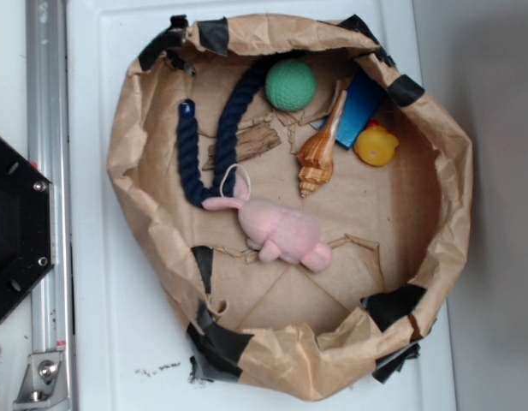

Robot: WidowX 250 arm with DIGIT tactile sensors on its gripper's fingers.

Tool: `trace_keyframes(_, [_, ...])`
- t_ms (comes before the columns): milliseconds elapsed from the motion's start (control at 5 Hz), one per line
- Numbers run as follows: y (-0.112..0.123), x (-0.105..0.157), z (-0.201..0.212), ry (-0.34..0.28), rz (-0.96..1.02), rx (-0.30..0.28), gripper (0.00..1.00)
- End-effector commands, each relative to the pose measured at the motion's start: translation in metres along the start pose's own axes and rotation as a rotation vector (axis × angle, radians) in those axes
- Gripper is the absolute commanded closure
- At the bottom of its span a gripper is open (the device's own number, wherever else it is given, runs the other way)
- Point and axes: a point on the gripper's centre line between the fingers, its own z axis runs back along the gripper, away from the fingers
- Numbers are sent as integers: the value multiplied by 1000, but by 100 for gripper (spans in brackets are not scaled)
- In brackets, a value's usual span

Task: Grab the shell.

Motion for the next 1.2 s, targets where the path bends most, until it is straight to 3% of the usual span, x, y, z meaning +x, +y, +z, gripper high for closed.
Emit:
trace_keyframes(0, [0,0,0,0,0,0,0])
trace_keyframes(200, [6,19,-15,-7,35,8,0])
trace_keyframes(400, [24,33,-23,70,89,-4,0])
trace_keyframes(1000, [24,33,-23,70,89,-4,0])
